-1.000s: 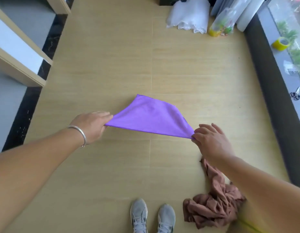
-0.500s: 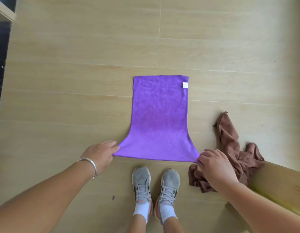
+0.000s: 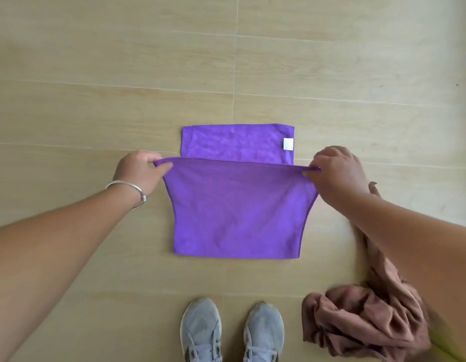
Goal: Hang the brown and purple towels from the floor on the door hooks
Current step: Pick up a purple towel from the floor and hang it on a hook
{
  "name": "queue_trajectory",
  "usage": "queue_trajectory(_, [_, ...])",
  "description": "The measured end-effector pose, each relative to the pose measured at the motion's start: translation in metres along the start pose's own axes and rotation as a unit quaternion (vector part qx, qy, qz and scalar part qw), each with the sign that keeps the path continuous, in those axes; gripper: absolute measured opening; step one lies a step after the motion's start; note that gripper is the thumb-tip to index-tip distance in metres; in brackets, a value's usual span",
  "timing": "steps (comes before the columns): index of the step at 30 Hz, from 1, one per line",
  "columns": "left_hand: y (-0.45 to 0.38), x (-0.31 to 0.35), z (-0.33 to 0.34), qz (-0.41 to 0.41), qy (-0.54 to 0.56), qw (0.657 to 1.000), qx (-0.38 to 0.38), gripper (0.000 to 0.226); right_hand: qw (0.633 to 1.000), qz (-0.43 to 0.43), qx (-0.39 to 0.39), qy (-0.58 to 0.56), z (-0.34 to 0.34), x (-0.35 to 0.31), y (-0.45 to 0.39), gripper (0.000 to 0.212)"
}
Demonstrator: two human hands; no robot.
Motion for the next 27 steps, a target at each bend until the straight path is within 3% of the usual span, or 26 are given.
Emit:
queue_trajectory(5, [-0.105,0.029,0.039,0.026,-0.054,0.995,0.074,0.019,0.995,0.032,0.092,0.006,0.038,0.031,-0.114,0.025])
queue_trajectory(6, [-0.118,0.032,0.049,0.033,-0.072,0.993,0.091,0.032,0.993,0.039,0.111,0.009,0.049,0.034,-0.128,0.028])
queue_trajectory(7, [-0.123,0.036,0.057,0.065,-0.089,0.987,0.114,0.049,0.991,0.040,0.129,0.018,0.058,0.036,-0.136,0.034])
queue_trajectory(9, [-0.112,0.046,0.087,0.216,-0.147,0.954,0.146,0.064,0.988,-0.013,0.147,0.047,0.085,0.024,-0.142,0.044])
queue_trajectory(11, [-0.085,0.037,0.139,0.303,-0.220,0.923,0.086,0.070,0.985,-0.118,0.106,0.071,0.129,0.000,-0.125,0.052])
queue_trajectory(13, [-0.068,0.015,0.180,0.278,-0.277,0.919,0.020,0.076,0.979,-0.181,0.051,0.076,0.172,-0.017,-0.094,0.057])
queue_trajectory(16, [-0.066,-0.009,0.202,0.244,-0.341,0.907,0.025,0.078,0.983,-0.158,-0.027,0.083,0.205,-0.014,-0.067,0.065])
queue_trajectory(21, [-0.090,-0.005,0.203,0.259,-0.377,0.888,0.039,0.075,0.981,-0.151,-0.056,0.107,0.209,-0.003,-0.083,0.072])
queue_trajectory(27, [-0.134,0.033,0.185,0.226,-0.391,0.891,0.055,0.081,0.978,-0.107,-0.054,0.169,0.188,0.010,-0.133,0.070])
Point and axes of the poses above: each hand's wrist, its own y-axis away from the middle knuckle, its own z-axis out of the palm, x = y × z, the point moved 8 cm from there along -y, towards the middle knuckle, and after that the axes turned 12 degrees about -z, right-handed, at the moved point
